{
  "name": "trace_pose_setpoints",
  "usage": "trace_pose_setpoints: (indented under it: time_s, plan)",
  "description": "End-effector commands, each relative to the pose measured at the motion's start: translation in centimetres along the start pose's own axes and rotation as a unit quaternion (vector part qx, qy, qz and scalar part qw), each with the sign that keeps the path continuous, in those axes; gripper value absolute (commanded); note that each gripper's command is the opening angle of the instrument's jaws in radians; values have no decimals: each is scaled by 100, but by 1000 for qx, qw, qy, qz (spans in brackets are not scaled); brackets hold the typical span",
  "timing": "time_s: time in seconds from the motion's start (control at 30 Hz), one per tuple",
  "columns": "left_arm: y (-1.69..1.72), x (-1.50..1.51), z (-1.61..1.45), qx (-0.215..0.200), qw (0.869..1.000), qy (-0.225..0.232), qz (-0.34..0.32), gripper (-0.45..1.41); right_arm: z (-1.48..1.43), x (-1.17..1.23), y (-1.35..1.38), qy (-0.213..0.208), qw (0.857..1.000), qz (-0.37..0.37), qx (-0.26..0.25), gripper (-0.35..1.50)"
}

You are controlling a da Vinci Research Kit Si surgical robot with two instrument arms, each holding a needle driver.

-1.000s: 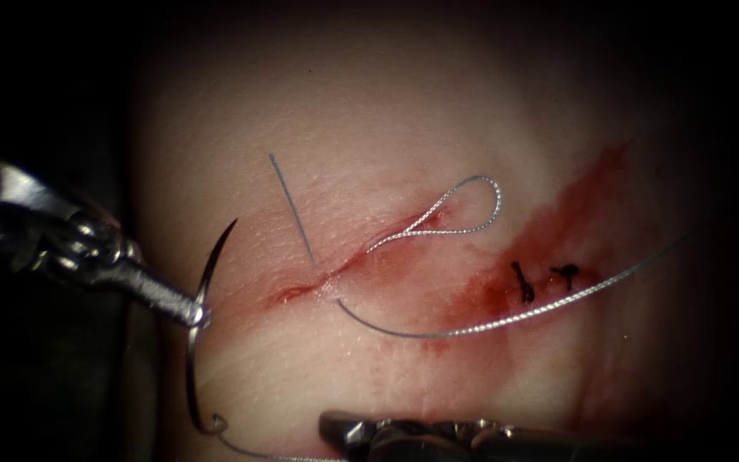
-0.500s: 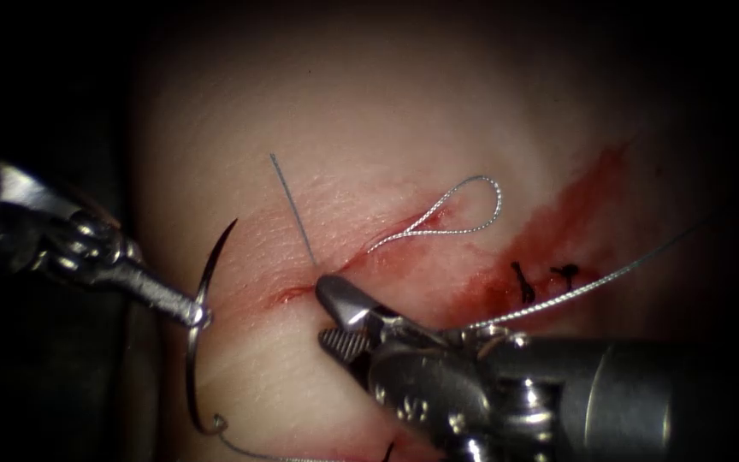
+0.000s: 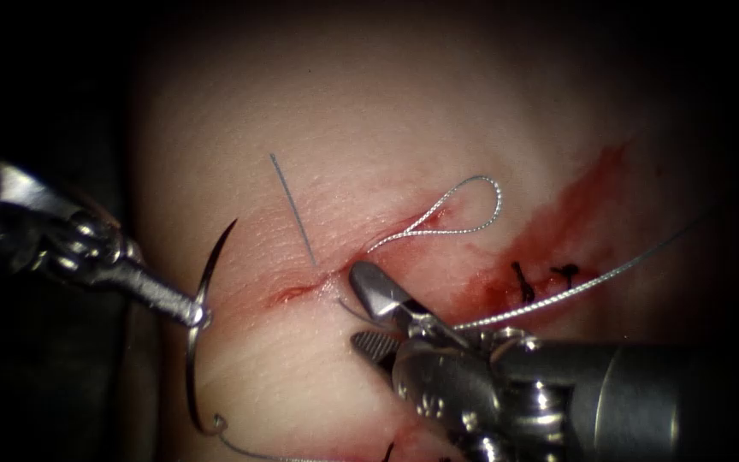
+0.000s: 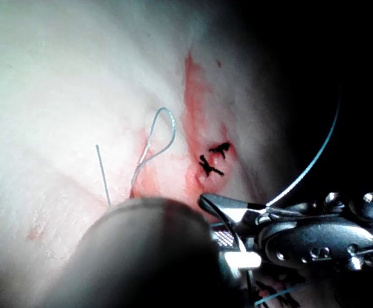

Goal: Wound Closure

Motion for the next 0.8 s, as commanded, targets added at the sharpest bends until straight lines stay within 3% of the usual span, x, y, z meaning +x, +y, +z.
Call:
trace_pose_setpoints:
  time_s: [0.03,0.1,0.13,0.2,0.23,0.27,0.3,0.33,0.8]
  plan:
    - [-5,3,4,0,1000,0,0,-45,7,7,-2,-8,1000,3,6,44]
    - [-5,3,4,0,1000,0,0,-45,8,4,-2,-10,1000,4,5,51]
    - [-5,3,4,0,1000,0,0,-45,8,1,-2,-10,1000,4,5,64]
    - [-5,3,4,0,1000,0,0,-45,7,-2,-2,-10,1000,4,5,56]
    - [-5,3,4,0,1000,0,0,-45,8,-4,-3,-11,1000,4,6,46]
    - [-5,3,4,0,1000,0,0,-45,8,-5,-3,-11,1000,4,6,21]
    - [-5,3,4,0,1000,0,0,-45,8,-6,-3,-12,1000,4,9,-23]
    - [-5,3,4,0,1000,0,0,-45,8,-6,-3,-13,1000,3,11,-35]
    - [-5,3,4,0,1000,0,0,-45,2,-10,1,-28,999,3,32,-35]
